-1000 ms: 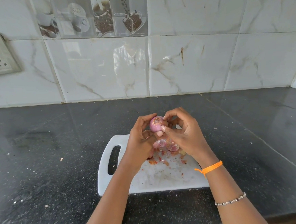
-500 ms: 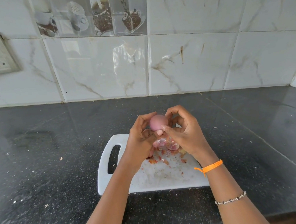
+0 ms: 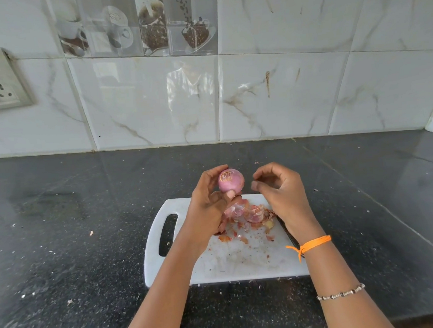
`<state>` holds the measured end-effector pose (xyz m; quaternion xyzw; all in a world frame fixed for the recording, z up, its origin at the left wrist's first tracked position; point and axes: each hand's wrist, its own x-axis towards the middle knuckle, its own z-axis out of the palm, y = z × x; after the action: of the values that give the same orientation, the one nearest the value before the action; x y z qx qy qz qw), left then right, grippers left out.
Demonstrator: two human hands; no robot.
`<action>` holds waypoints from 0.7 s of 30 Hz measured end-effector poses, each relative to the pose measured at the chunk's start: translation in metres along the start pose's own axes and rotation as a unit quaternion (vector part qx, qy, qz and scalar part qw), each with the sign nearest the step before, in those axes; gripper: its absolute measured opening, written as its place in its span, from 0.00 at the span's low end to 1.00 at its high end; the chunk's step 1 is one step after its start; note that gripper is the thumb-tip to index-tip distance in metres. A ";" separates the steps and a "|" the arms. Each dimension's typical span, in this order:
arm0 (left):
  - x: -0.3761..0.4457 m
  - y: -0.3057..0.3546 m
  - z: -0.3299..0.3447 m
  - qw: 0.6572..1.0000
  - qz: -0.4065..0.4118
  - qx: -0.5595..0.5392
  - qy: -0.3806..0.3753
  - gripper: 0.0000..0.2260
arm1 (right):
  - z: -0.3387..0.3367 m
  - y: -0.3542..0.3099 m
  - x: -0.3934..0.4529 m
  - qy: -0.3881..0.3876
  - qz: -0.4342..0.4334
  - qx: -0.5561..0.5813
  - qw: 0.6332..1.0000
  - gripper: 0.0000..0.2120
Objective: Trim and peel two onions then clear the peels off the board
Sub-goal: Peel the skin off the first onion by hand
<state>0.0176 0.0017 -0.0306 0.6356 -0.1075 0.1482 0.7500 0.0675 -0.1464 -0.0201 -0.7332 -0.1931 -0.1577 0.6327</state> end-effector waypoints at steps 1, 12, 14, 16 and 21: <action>0.000 0.000 0.000 1.000 0.000 0.000 0.000 0.19 | 0.000 0.000 0.000 0.000 -0.002 -0.022 1.000 0.11; -0.002 0.001 0.003 0.999 0.014 0.047 -0.017 0.19 | 0.013 -0.006 -0.008 0.026 0.008 0.016 0.999 0.03; -0.002 0.001 0.003 0.999 0.014 0.051 -0.013 0.19 | 0.013 -0.007 -0.008 0.028 0.009 0.020 0.999 0.03; -0.002 0.001 0.004 0.998 0.013 0.052 -0.013 0.19 | 0.013 -0.007 -0.007 0.027 0.011 0.017 0.999 0.03; -0.001 0.001 0.003 0.998 0.016 0.053 -0.015 0.20 | 0.013 -0.007 -0.006 0.034 0.021 0.010 0.999 0.07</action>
<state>0.0161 -0.0017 -0.0296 0.6749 -0.1204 0.1563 0.7111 0.0584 -0.1335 -0.0191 -0.7247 -0.1581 -0.1674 0.6495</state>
